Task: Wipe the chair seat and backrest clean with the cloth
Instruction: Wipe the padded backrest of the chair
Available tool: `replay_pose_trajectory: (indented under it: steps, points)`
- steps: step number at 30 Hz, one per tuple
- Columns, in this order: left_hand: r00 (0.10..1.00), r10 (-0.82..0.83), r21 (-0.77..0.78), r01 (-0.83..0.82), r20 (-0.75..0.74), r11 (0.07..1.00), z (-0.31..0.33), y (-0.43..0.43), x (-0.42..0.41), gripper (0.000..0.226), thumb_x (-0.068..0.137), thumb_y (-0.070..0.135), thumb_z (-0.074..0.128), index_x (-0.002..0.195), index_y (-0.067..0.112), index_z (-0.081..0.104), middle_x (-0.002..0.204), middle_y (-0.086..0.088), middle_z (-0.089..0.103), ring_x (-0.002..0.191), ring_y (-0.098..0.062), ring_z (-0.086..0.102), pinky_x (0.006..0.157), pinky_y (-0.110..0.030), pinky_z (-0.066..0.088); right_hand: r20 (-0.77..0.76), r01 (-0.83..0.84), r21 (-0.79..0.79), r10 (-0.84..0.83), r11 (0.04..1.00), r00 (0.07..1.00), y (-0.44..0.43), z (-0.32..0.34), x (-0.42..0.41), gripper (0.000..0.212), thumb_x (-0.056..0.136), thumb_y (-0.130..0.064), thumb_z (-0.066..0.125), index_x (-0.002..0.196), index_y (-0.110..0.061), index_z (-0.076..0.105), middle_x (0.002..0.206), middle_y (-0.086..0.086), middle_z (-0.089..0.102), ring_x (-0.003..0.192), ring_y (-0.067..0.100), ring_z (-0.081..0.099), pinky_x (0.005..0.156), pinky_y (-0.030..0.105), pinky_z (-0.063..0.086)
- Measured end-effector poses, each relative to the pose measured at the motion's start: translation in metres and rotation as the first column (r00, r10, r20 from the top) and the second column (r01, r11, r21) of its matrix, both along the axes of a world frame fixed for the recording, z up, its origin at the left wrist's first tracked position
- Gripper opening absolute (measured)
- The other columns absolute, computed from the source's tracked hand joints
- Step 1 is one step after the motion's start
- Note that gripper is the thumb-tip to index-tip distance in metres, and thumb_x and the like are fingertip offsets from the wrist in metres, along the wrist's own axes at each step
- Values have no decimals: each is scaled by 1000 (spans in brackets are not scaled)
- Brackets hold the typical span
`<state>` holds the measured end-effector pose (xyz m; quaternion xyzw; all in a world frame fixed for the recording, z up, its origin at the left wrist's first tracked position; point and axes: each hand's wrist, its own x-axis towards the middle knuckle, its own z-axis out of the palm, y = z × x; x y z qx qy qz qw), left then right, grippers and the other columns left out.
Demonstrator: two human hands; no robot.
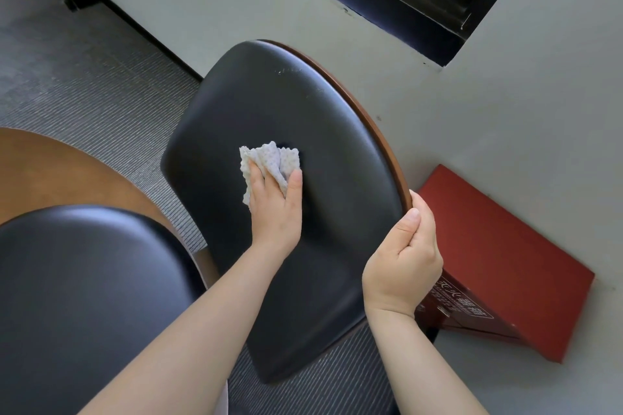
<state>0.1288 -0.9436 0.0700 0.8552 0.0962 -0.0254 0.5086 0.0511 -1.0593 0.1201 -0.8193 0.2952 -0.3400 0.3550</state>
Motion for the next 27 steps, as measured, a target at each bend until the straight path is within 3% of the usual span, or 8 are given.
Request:
replay_pose_trajectory:
  steps: [3,5,6,8,10,14,22,27]
  points:
    - [999,33,-32,-33,10,999,-7,4,-5,56,101,39,30,152,29,7,161,9,-3,140,6,9,100,-12,3,15,-8,5,8,1000,1000,-1,-2,0,44,98,-26,29,120,-9,63,115,3,69,103,19,64,83,5,36]
    - [999,35,-53,-36,-26,998,-11,6,-9,55,103,34,28,152,26,6,160,10,-3,121,28,12,81,11,1,13,-8,7,8,1000,1000,-3,-3,-1,43,99,-26,29,120,-9,62,115,3,68,103,18,63,83,0,33]
    - [999,35,-52,-37,-41,998,-16,8,-10,54,103,32,27,152,24,7,160,9,-4,121,30,12,72,15,3,11,-8,6,8,1000,1000,-3,-3,-1,43,99,-26,29,120,-9,62,115,3,68,102,18,63,82,-1,33]
    - [997,49,-35,-51,-52,998,-27,15,-11,52,103,32,26,152,25,9,161,6,-4,136,16,11,73,12,9,18,-13,5,13,1000,1000,-3,-3,-1,42,99,-25,29,120,-9,62,114,3,69,101,16,62,82,-1,33]
    - [993,75,-8,-77,-92,997,-43,23,-13,53,103,37,24,152,27,9,161,4,-3,138,0,19,85,-3,17,27,-15,5,15,1000,1000,-3,-3,-1,42,99,-25,29,120,-9,62,113,3,69,100,15,62,81,1,35]
    - [970,100,7,-101,-222,995,-69,38,-19,57,101,46,19,152,30,0,161,7,-10,142,-10,18,103,-26,18,17,-20,4,20,1000,1000,-3,-3,-1,45,99,-29,28,122,-11,61,112,5,70,100,23,66,82,19,45]
    - [936,64,-10,-72,-347,997,-102,60,-33,55,103,36,19,152,24,-4,160,8,-9,147,-12,5,107,-20,8,15,-20,4,20,1000,1000,-4,-3,-1,45,99,-31,27,122,-12,61,106,7,71,94,26,67,79,34,49]
    - [890,33,33,-20,-454,999,-142,79,-51,58,102,39,17,153,22,-5,160,5,-12,147,-9,-7,105,-17,-2,16,-19,-7,19,1000,1000,-5,-5,-1,44,100,-29,27,122,-12,61,104,7,71,92,27,67,79,35,49]
